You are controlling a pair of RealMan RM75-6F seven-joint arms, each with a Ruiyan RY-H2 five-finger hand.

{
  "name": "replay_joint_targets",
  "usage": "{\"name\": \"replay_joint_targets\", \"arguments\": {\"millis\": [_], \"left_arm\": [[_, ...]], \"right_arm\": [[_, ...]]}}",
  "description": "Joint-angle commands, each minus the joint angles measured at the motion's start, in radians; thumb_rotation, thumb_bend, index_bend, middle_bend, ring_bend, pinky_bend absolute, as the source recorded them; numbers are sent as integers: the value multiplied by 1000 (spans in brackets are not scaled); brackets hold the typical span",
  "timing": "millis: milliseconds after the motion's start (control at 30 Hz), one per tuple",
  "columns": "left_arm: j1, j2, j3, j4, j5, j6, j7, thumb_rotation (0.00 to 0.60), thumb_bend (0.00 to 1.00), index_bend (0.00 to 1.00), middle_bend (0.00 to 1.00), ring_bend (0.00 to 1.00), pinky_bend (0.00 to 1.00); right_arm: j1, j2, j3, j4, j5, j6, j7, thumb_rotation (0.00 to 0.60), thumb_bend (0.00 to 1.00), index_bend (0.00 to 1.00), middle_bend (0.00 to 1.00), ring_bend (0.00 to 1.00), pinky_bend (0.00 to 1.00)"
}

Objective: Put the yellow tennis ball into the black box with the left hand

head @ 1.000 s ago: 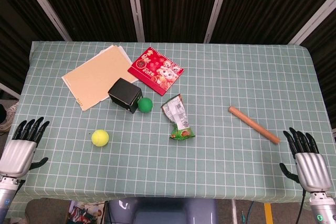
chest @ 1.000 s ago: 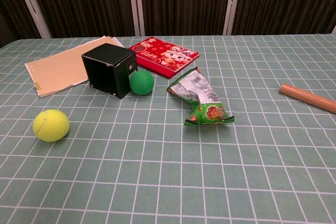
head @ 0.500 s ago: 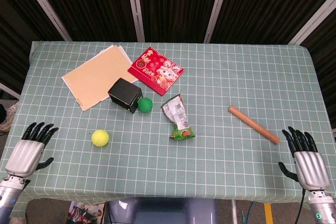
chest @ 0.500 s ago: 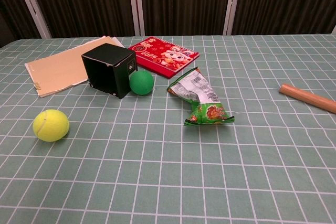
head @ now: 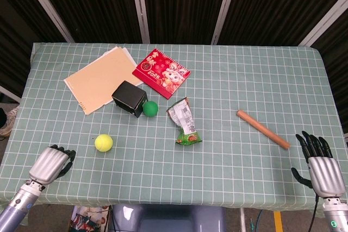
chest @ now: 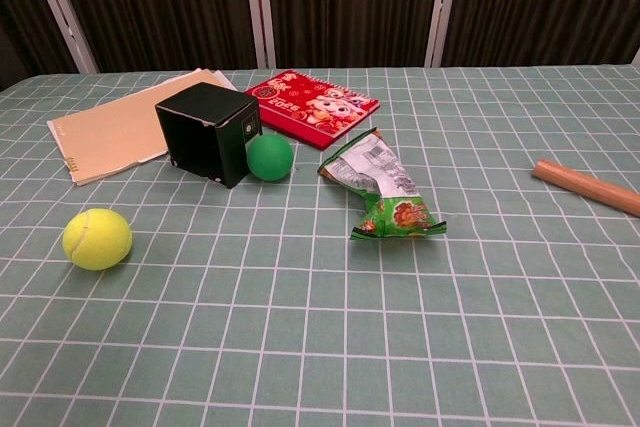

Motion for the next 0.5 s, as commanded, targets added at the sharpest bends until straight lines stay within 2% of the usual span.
{"name": "replay_joint_targets", "arguments": {"millis": [33, 500], "left_arm": [[-38, -31, 6, 14, -10, -79, 29, 600, 375, 559, 692, 632, 597], [-119, -102, 12, 0, -17, -213, 51, 600, 373, 560, 696, 652, 601]], "right_arm": [[-2, 2, 2, 3, 2, 3, 6, 600, 318, 0, 0, 0, 0], [-11, 22, 5, 8, -4, 25, 55, 600, 318, 0, 0, 0, 0]]}}
